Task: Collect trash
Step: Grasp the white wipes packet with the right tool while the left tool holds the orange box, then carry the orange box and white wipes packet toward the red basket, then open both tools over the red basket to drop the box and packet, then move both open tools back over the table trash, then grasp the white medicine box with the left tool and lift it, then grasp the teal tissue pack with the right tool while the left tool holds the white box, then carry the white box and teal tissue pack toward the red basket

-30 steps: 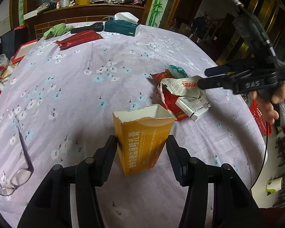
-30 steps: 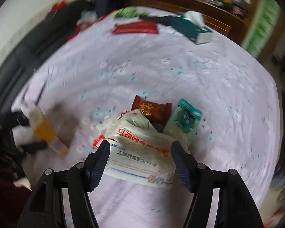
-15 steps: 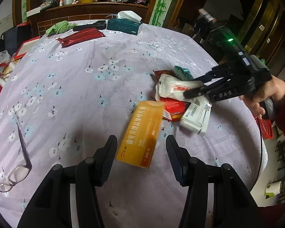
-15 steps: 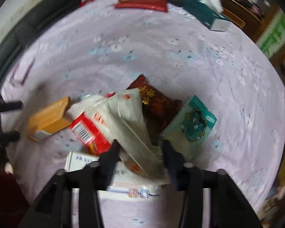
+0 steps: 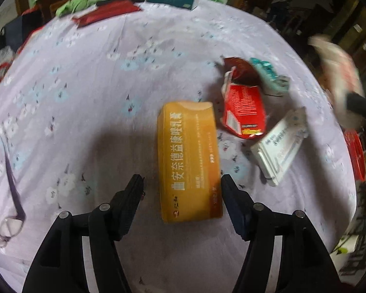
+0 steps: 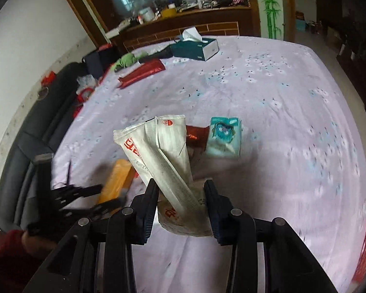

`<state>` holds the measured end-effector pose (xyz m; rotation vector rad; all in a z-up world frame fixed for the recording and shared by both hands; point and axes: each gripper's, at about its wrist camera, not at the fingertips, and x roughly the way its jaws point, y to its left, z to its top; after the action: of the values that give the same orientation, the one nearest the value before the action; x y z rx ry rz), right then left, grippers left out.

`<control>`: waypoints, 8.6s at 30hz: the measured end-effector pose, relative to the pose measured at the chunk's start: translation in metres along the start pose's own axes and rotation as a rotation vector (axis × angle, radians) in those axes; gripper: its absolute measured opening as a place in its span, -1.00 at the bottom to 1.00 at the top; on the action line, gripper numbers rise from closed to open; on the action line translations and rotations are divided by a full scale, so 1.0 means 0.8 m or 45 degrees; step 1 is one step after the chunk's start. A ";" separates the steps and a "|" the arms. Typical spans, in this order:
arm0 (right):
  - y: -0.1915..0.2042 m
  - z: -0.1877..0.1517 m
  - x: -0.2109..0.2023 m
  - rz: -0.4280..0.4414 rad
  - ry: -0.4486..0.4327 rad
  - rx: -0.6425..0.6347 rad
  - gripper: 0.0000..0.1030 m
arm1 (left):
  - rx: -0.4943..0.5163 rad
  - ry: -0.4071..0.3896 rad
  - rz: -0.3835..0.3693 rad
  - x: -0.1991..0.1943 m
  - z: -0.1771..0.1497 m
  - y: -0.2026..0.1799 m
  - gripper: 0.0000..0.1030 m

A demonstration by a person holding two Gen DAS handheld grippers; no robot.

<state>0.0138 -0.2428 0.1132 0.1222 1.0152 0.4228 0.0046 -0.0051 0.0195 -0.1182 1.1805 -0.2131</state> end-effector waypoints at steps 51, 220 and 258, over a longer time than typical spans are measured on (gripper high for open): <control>-0.173 -0.199 -0.230 -0.203 -0.354 0.729 -0.20 | 0.489 -0.351 -0.149 -0.091 -0.035 -0.342 -0.06; -0.071 0.078 0.166 -0.279 0.197 0.247 -0.65 | 0.186 -0.256 -0.033 -0.078 -0.049 -0.069 0.07; -0.114 -0.162 -0.147 -0.571 -0.123 0.317 -0.76 | 0.463 -0.348 -0.134 -0.088 -0.050 -0.292 0.07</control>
<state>-0.1228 -0.3847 0.1117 0.1320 0.9633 -0.1184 -0.0825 -0.2157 0.1152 0.1082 0.8493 -0.4850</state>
